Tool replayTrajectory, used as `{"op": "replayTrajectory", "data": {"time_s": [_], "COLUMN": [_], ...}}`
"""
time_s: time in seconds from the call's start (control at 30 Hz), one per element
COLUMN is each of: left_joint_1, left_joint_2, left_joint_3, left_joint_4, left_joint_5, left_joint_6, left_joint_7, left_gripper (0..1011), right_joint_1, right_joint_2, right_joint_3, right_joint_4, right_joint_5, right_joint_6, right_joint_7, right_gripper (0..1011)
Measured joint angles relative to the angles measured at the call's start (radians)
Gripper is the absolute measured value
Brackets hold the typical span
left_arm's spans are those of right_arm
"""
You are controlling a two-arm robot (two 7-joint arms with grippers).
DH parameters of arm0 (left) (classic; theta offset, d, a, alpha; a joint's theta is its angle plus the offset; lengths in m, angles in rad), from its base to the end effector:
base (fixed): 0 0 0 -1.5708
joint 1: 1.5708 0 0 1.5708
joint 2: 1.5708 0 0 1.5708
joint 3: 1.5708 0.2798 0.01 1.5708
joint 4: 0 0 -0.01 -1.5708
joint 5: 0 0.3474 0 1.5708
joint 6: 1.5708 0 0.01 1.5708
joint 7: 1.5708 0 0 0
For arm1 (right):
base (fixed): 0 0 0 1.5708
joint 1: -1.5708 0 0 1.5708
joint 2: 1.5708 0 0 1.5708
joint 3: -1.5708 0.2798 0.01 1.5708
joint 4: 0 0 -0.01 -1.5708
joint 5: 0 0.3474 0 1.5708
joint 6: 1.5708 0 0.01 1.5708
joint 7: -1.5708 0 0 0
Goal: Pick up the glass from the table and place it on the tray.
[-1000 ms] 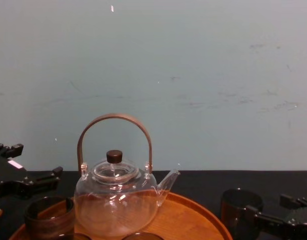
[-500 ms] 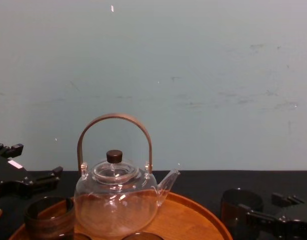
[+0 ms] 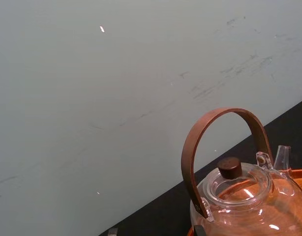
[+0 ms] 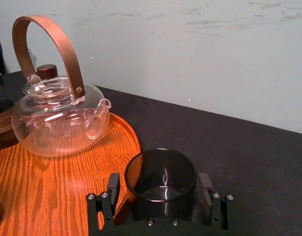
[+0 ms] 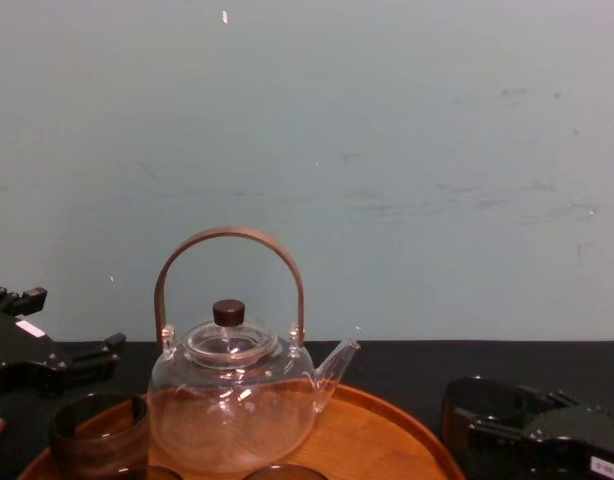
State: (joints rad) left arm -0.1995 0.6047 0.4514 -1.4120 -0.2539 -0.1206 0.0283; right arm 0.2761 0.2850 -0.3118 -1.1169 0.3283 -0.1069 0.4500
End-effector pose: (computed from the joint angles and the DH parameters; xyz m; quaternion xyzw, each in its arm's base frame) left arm 0.3929 0.0667 -0.3014 0.1415 -0.1325 0.5799 0.7913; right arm 0.4237 -0.0290 -0.3526 -0.0544 0.0480 -0.4645 0.8826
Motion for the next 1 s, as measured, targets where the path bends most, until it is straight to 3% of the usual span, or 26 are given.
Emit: {"op": "replayTrajectory", "data": {"time_s": [0.53,1.0], "left_joint_1": [0.000,0.000], "left_joint_2": [0.000,0.000], "left_joint_3": [0.000,0.000], "left_joint_4": [0.000,0.000], "left_joint_5": [0.000,0.000], "left_joint_6": [0.000,0.000], "left_joint_7": [0.000,0.000], "left_gripper": [1001,1002], "right_joint_1": [0.050,0.050], "right_joint_2": [-0.020,-0.020], "right_joint_3": [-0.017,-0.016], "right_joint_4": [0.081,0.081], "right_joint_5": [-0.011,-0.013], "right_joint_6": [-0.017,-0.017], "right_joint_7": [0.014,0.012], "right_gripper": [1002,1002]}}
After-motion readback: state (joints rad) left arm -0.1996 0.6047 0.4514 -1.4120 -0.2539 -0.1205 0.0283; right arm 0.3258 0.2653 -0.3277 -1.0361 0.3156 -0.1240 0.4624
